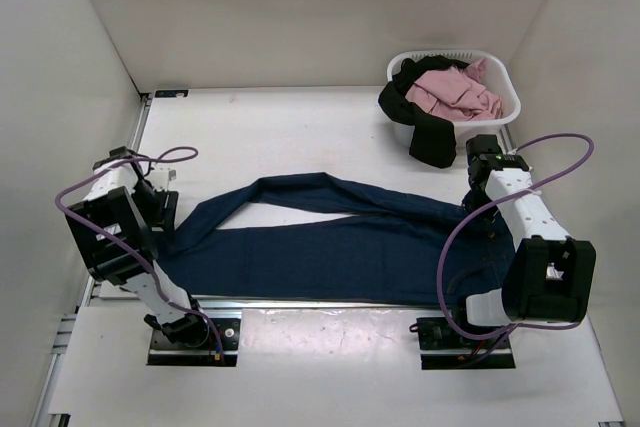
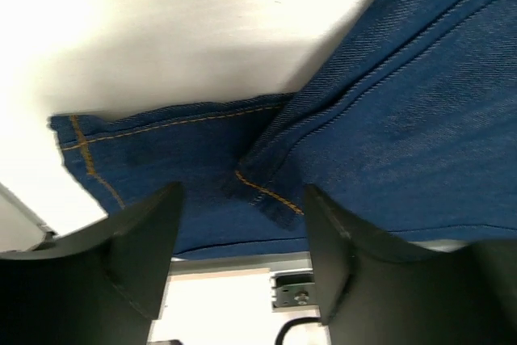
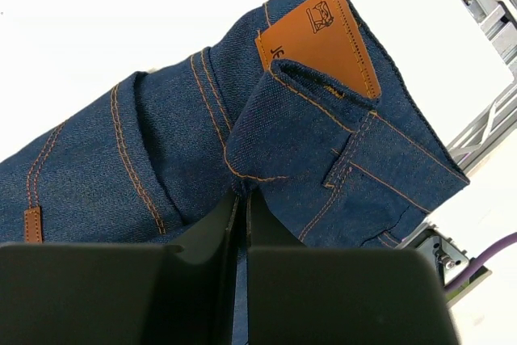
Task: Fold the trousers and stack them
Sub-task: Fold the trousers
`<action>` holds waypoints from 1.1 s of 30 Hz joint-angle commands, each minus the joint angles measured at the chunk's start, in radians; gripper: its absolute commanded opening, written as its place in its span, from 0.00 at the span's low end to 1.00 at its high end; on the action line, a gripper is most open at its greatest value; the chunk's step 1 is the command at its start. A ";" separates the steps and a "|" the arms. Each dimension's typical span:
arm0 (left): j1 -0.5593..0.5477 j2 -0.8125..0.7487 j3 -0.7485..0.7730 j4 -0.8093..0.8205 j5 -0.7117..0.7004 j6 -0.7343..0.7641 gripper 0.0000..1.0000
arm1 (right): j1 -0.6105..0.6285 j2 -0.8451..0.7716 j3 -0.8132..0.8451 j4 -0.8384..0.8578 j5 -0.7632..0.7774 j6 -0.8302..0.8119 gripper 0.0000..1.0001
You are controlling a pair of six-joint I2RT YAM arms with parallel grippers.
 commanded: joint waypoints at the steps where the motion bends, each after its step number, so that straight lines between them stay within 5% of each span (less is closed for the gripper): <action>1: 0.007 0.007 0.030 -0.044 0.097 0.026 0.68 | 0.004 0.002 0.039 -0.024 0.039 -0.016 0.00; 12: 0.007 0.048 0.050 -0.062 0.109 0.035 0.14 | 0.004 -0.007 0.057 -0.024 0.039 -0.025 0.00; 18: 0.007 0.010 0.149 -0.050 0.097 0.035 0.14 | 0.004 -0.007 0.106 -0.033 0.049 -0.025 0.00; 25: 0.007 -0.050 0.413 0.080 -0.110 0.148 0.14 | -0.054 0.068 0.429 -0.104 0.060 -0.094 0.00; 28: 0.007 -0.120 0.377 0.131 -0.158 0.214 0.14 | -0.063 0.012 0.415 -0.136 0.060 -0.060 0.00; 33: 0.040 -0.307 0.096 0.247 -0.237 0.286 0.14 | -0.063 -0.148 0.180 -0.147 0.029 0.038 0.00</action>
